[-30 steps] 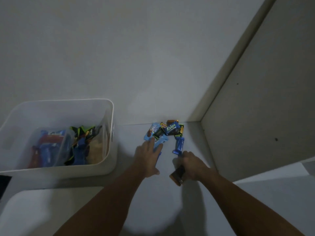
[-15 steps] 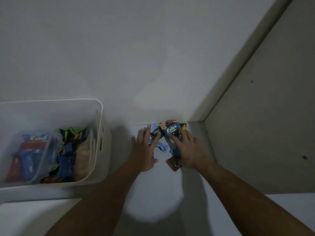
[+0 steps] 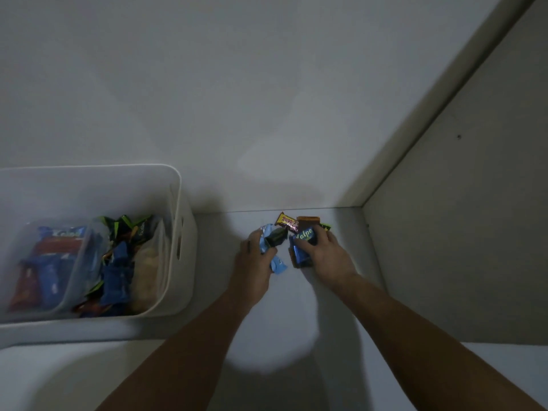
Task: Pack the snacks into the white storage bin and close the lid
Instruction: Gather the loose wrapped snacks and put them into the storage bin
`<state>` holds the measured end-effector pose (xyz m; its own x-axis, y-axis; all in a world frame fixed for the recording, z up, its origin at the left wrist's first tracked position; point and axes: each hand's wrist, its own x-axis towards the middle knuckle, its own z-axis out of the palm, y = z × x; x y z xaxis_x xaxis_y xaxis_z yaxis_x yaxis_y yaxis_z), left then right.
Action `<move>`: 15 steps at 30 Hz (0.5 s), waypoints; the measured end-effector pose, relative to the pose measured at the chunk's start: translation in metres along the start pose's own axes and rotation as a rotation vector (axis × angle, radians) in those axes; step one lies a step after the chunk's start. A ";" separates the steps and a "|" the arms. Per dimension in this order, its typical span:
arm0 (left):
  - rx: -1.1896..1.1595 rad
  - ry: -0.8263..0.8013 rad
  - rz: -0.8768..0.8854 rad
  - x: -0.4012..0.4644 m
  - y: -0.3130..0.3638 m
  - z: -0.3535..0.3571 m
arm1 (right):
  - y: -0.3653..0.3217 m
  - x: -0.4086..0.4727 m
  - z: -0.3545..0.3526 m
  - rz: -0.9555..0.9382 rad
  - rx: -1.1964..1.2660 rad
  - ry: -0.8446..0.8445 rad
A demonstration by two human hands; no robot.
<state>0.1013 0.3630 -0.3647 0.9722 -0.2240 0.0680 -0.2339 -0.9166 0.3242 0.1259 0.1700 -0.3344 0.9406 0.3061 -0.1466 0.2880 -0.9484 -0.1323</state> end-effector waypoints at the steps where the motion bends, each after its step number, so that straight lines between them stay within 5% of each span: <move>1: -0.063 0.013 -0.009 -0.004 0.002 0.000 | -0.006 -0.005 0.002 0.018 0.013 0.041; 8: -0.298 0.027 -0.073 -0.028 0.009 -0.012 | -0.019 -0.035 -0.004 0.121 0.331 0.088; 15: -0.345 0.039 0.038 -0.057 0.010 -0.040 | -0.030 -0.059 -0.021 0.142 0.276 0.011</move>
<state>0.0439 0.3802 -0.3278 0.9640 -0.2370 0.1205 -0.2596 -0.7407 0.6197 0.0660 0.1787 -0.3014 0.9703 0.1696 -0.1725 0.0951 -0.9230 -0.3728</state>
